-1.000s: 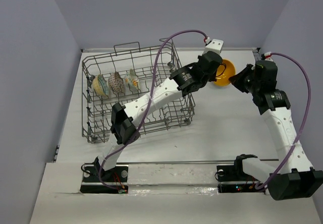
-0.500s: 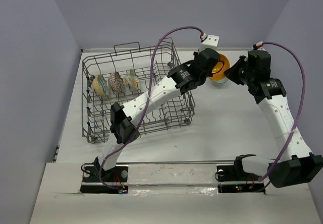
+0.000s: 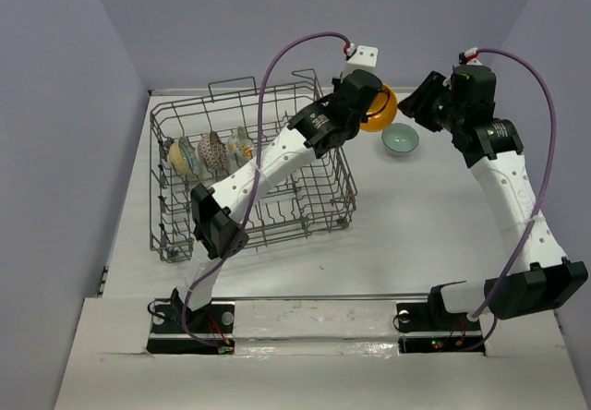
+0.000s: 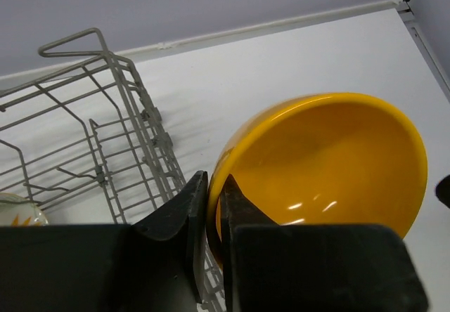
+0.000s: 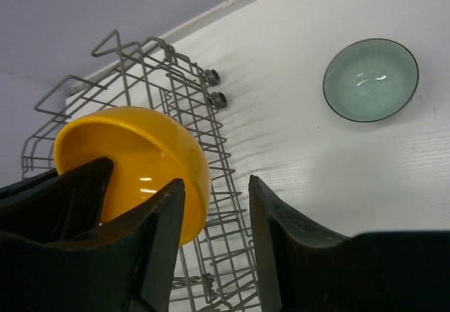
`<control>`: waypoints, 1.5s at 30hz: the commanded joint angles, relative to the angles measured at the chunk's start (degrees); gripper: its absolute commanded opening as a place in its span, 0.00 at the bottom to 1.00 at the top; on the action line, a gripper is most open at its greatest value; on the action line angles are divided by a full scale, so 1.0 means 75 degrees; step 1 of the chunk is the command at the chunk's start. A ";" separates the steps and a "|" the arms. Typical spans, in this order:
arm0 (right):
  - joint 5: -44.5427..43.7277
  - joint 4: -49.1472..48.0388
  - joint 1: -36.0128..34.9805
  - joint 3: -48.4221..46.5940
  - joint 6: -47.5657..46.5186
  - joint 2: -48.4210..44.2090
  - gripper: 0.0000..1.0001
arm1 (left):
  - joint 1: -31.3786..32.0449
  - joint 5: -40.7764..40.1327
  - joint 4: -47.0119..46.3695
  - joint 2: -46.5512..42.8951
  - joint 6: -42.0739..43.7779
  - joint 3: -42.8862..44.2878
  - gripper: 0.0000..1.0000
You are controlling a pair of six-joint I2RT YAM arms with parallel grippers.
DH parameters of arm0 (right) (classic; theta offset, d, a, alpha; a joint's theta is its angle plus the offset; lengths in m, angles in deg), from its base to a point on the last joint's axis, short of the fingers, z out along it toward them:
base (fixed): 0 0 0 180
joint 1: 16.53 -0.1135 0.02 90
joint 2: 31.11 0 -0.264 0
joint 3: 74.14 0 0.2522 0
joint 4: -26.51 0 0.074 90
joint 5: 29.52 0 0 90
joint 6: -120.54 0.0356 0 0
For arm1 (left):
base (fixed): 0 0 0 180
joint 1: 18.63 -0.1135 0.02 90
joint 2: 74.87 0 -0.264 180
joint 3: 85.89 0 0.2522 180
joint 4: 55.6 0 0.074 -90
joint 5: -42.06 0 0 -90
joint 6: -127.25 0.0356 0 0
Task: Load the bowls into the dish rack
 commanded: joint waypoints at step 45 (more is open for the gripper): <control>-0.3371 0.0537 -0.3442 -0.2266 -0.2218 0.2785 0.73 | -0.1300 -0.4753 0.4555 -0.5501 -0.3196 -0.6185 0.00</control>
